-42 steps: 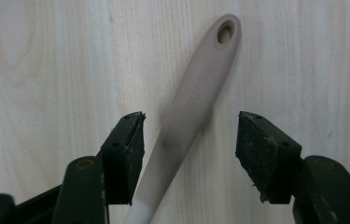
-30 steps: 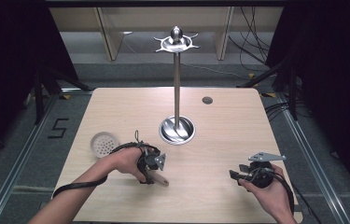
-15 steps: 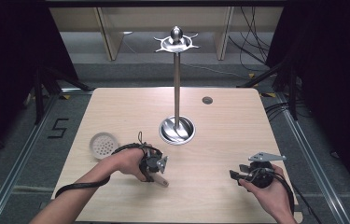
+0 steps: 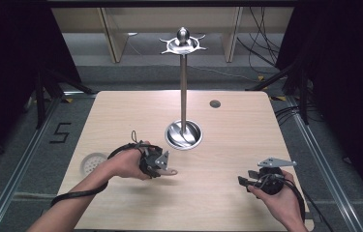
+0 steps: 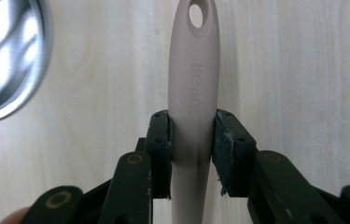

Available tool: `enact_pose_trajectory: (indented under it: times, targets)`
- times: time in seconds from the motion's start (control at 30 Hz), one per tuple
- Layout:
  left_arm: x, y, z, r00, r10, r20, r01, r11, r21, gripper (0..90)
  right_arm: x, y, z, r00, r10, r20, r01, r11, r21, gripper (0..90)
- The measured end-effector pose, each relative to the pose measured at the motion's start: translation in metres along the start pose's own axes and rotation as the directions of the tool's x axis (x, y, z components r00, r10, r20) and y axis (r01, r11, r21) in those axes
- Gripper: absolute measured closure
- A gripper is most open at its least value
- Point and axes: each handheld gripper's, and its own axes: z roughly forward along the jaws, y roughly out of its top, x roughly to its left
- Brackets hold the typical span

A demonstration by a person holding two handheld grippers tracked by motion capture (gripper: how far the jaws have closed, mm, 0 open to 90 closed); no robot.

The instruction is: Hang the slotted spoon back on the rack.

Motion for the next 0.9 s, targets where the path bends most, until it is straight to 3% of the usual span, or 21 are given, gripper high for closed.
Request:
enact_pose_trajectory:
  times: [0.1,0.13,0.17,0.37,0.47,0.5,0.57,0.7,0.73,0.83,0.87,0.9]
  targets:
    - [0.0,-0.005,-0.013,0.9985,-0.03,-0.045,0.029,0.999,-0.034,68.6,0.0,0.0,0.0,0.9999,-0.012,0.003,0.012,1.0,-0.009,49.0]
    - [0.0,-0.005,-0.013,0.9985,-0.03,-0.045,0.029,0.999,-0.034,68.7,-0.001,0.0,0.002,0.9998,-0.01,-0.016,0.009,1.0,-0.017,49.0]
    - [0.001,-0.01,-0.023,0.996,-0.052,-0.073,0.048,0.9969,-0.062,68.6,0.0,0.0,0.0,1.0,-0.003,0.008,0.003,1.0,-0.003,48.9]
    - [0.001,-0.025,-0.047,0.9808,-0.128,-0.147,0.107,0.9841,-0.142,68.7,0.001,0.0,0.0,0.9999,0.011,0.014,-0.011,1.0,0.006,48.9]
    - [0.001,-0.032,-0.056,0.9729,-0.173,-0.153,0.142,0.9709,-0.193,68.7,0.001,0.0,0.0,0.9998,0.012,0.015,-0.012,1.0,0.007,48.9]
    - [0.002,-0.035,-0.059,0.9682,-0.196,-0.156,0.159,0.9626,-0.219,68.7,0.001,0.0,0.0,0.9998,0.012,0.015,-0.012,1.0,0.008,48.9]
    - [0.004,-0.04,-0.066,0.9624,-0.216,-0.165,0.174,0.9562,-0.236,68.7,0.002,0.0,0.0,0.9998,0.013,0.015,-0.013,1.0,0.01,48.9]
    - [0.007,-0.05,-0.078,0.9401,-0.279,-0.195,0.212,0.9281,-0.306,68.8,0.002,0.0,0.0,0.9998,0.013,0.015,-0.013,1.0,0.008,48.9]
    - [0.007,-0.052,-0.081,0.937,-0.282,-0.206,0.211,0.9267,-0.311,68.7,0.001,0.0,0.0,0.9998,0.013,0.015,-0.013,1.0,0.007,48.9]
    - [0.006,-0.061,-0.092,0.916,-0.33,-0.228,0.233,0.9014,-0.365,68.8,0.001,0.0,0.0,0.9998,0.015,0.015,-0.015,1.0,0.004,48.9]
    - [0.006,-0.061,-0.092,0.916,-0.33,-0.228,0.233,0.9014,-0.365,68.8,0.001,0.0,0.0,0.9998,0.014,0.015,-0.014,1.0,0.003,48.9]
    - [0.005,-0.066,-0.098,0.9044,-0.35,-0.244,0.241,0.8907,-0.386,68.7,0.002,0.0,0.0,0.9996,0.024,0.014,-0.024,1.0,0.008,48.9]
